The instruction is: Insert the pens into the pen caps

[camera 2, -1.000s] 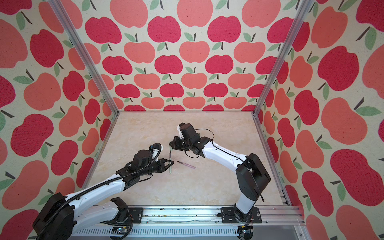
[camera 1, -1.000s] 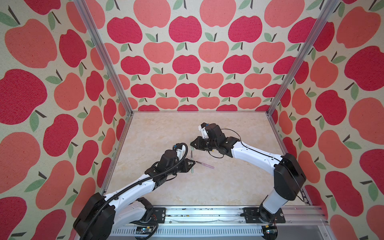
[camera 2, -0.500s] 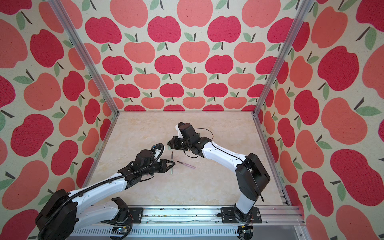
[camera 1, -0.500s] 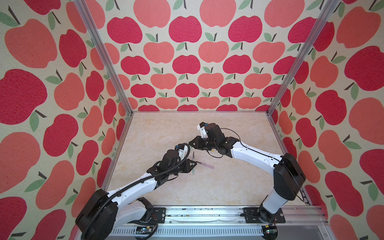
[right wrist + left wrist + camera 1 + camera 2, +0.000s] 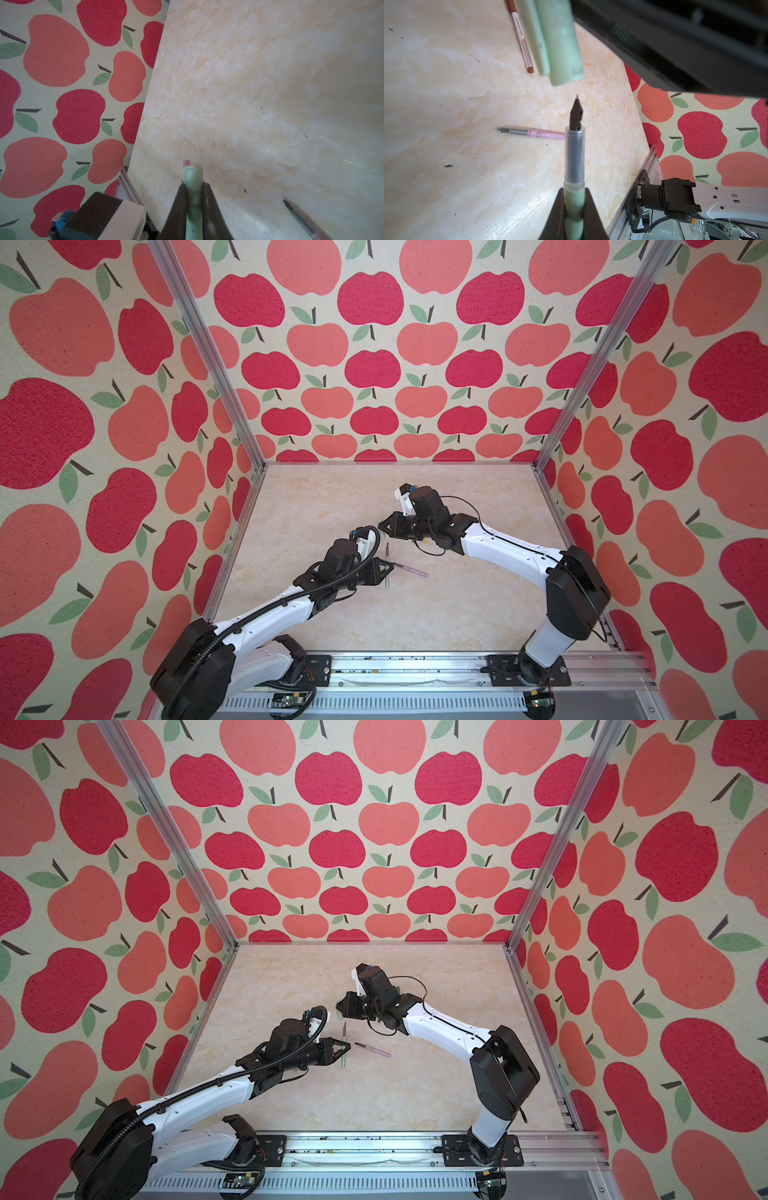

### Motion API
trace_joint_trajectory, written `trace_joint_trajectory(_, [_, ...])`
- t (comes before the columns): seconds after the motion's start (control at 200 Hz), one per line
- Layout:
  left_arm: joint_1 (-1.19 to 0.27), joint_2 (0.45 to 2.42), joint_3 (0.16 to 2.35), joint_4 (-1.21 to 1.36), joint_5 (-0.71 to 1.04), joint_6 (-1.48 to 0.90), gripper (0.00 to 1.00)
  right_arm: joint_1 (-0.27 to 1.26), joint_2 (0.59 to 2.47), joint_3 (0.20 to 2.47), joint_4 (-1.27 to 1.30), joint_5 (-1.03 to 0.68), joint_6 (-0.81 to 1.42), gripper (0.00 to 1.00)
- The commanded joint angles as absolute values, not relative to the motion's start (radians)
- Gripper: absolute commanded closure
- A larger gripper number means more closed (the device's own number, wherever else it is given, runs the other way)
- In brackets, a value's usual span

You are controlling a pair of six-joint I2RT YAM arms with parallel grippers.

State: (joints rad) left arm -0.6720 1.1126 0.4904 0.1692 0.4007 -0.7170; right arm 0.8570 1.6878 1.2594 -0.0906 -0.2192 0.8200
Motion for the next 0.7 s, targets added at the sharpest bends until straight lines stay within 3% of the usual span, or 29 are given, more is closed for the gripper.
trace_joint_trajectory(0.0, [-0.678, 1.094, 0.517, 0.181, 0.404, -0.709, 1.0, 0.853, 1.663, 1.263, -0.112, -0.184, 0.78, 0.95])
trace_joint_trajectory(0.695, [-0.678, 1.092, 0.514, 0.184, 0.374, -0.707, 1.0, 0.861, 1.634, 1.216, -0.09, -0.177, 0.772, 0.95])
